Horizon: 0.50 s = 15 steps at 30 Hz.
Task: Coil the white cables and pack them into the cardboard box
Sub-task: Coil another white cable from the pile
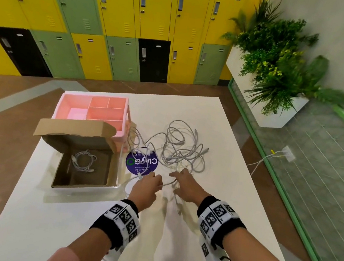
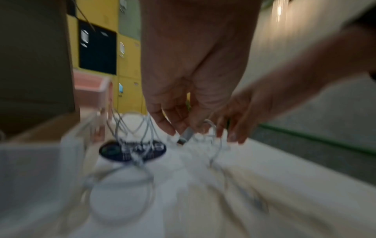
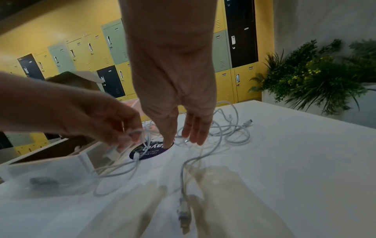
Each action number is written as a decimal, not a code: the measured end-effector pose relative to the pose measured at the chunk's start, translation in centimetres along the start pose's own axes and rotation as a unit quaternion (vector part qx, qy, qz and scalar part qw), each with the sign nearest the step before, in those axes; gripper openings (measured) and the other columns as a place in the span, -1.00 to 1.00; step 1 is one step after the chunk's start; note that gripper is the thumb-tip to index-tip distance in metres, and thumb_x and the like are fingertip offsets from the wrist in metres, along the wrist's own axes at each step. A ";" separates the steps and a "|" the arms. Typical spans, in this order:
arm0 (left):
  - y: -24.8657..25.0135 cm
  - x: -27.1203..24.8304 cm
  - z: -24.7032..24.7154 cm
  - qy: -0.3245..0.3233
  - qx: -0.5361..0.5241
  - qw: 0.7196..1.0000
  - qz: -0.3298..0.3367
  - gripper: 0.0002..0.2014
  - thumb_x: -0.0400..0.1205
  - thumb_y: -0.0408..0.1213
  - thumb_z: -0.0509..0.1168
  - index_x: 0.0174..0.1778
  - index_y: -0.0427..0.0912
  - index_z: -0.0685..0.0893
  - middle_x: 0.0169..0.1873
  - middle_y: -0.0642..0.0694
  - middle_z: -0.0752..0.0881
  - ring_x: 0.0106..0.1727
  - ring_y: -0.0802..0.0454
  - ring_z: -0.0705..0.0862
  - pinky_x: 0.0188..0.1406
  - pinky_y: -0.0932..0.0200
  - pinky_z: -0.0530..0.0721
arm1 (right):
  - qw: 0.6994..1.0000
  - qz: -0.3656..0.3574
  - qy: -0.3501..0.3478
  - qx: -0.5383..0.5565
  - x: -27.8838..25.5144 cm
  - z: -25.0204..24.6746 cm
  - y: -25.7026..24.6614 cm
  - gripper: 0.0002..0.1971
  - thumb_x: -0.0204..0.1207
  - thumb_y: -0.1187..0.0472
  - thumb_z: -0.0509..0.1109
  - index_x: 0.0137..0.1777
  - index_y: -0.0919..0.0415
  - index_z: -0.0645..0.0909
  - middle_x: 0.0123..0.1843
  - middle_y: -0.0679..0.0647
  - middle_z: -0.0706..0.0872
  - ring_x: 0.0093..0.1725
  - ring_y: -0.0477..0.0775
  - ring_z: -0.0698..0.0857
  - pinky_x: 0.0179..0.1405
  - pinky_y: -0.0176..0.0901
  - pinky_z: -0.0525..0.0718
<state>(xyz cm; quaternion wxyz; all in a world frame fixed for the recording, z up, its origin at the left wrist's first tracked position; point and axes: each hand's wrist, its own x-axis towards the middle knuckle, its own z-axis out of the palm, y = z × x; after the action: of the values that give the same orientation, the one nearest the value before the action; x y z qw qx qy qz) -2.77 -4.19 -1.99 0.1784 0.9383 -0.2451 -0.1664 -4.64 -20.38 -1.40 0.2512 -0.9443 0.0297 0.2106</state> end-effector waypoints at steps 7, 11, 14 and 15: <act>1.4 0.0 -8.1 0.169 -0.130 0.976 0.051 -0.94 0.66 -0.33 0.30 -0.12 -0.17 0.65 -0.14 -0.09 0.56 -0.10 -0.11 0.62 -0.04 -0.02 0.57 | 0.975 -0.067 0.209 0.012 -0.1 -4.9 0.3 -0.82 0.60 0.27 0.34 0.16 0.15 0.66 0.17 0.20 0.47 0.28 0.22 0.47 0.11 0.00 0.57; 1.9 -0.7 -11.3 0.244 -0.145 0.957 0.068 -0.90 0.63 -0.36 0.35 -0.17 -0.09 0.62 -0.13 -0.17 0.63 -0.09 -0.10 0.61 -0.07 -0.07 0.62 | 0.958 -0.108 0.264 0.026 -0.9 -8.9 -1.0 -0.85 0.63 0.17 0.31 0.05 0.15 0.69 0.02 0.11 0.47 0.17 0.19 0.47 -0.02 0.04 0.58; 1.7 -1.5 -12.4 0.278 -0.156 0.947 0.048 -0.82 0.60 -0.51 0.31 -0.14 -0.11 0.60 -0.11 -0.16 0.63 -0.14 -0.03 0.59 -0.09 0.02 0.62 | 0.945 -0.158 0.280 0.054 -1.6 -11.9 -2.4 -0.88 0.60 0.18 0.34 -0.04 0.16 0.70 -0.07 0.09 0.54 0.04 0.18 0.55 0.02 0.11 0.56; 1.7 -1.9 -12.6 0.273 -0.152 0.949 0.041 -0.78 0.58 -0.57 0.28 -0.11 -0.12 0.58 -0.11 -0.16 0.63 -0.14 -0.05 0.60 -0.09 -0.02 0.64 | 0.940 -0.177 0.285 0.064 -1.9 -12.8 -2.8 -0.89 0.59 0.16 0.36 -0.06 0.14 0.69 -0.09 0.06 0.58 0.01 0.15 0.58 0.04 0.15 0.56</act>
<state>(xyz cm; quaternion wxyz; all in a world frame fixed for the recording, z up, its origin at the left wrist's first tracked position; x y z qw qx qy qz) 0.03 -1.39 10.29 0.3858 0.8986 -0.1972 0.0686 -1.02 -24.25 10.68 0.3251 -0.9368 -0.0545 -0.1175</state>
